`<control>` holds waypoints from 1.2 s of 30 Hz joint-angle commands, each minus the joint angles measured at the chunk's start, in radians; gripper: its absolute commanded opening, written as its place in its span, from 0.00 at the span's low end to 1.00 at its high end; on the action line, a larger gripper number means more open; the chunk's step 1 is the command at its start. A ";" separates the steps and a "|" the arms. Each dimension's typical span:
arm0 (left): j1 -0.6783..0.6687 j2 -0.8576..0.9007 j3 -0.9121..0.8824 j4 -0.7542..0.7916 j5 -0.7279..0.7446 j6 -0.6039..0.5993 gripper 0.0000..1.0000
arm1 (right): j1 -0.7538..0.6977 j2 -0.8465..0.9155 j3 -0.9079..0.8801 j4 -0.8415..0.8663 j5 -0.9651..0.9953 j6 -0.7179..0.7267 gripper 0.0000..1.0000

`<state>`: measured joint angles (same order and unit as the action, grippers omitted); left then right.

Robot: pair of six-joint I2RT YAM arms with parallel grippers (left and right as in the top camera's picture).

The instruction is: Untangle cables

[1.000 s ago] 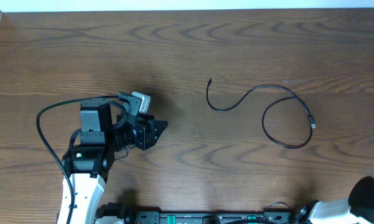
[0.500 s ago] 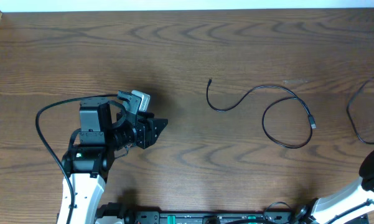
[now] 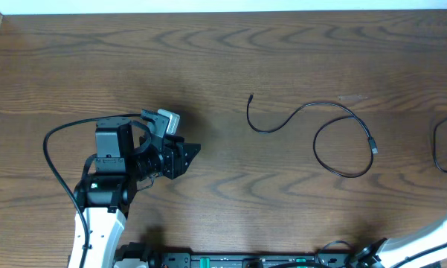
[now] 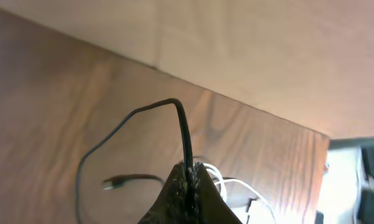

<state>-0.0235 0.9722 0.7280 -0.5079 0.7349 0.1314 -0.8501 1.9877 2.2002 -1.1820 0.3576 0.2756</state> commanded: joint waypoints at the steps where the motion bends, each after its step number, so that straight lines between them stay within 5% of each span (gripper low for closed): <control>1: -0.002 -0.009 -0.004 0.005 0.017 0.007 0.53 | -0.063 0.037 0.015 0.017 0.023 0.027 0.01; 23: -0.002 -0.007 -0.004 0.023 0.017 -0.013 0.53 | -0.040 0.286 0.015 0.094 -0.105 -0.021 0.04; 25: -0.002 -0.007 -0.004 0.023 0.017 -0.021 0.53 | -0.040 0.286 0.015 0.095 -0.132 -0.023 0.23; 27: -0.002 -0.007 -0.004 0.023 0.017 -0.045 0.53 | -0.040 0.286 0.015 0.093 -0.166 -0.022 0.71; 29: -0.002 -0.007 -0.004 0.022 0.018 -0.064 0.53 | -0.039 0.286 0.016 0.090 -0.206 -0.020 0.99; 36: -0.002 -0.007 -0.004 0.014 0.017 -0.084 0.53 | -0.019 0.257 0.023 0.079 -0.395 0.005 0.99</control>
<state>-0.0235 0.9722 0.7280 -0.4911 0.7353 0.0738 -0.8837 2.2894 2.2044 -1.1000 0.0883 0.2646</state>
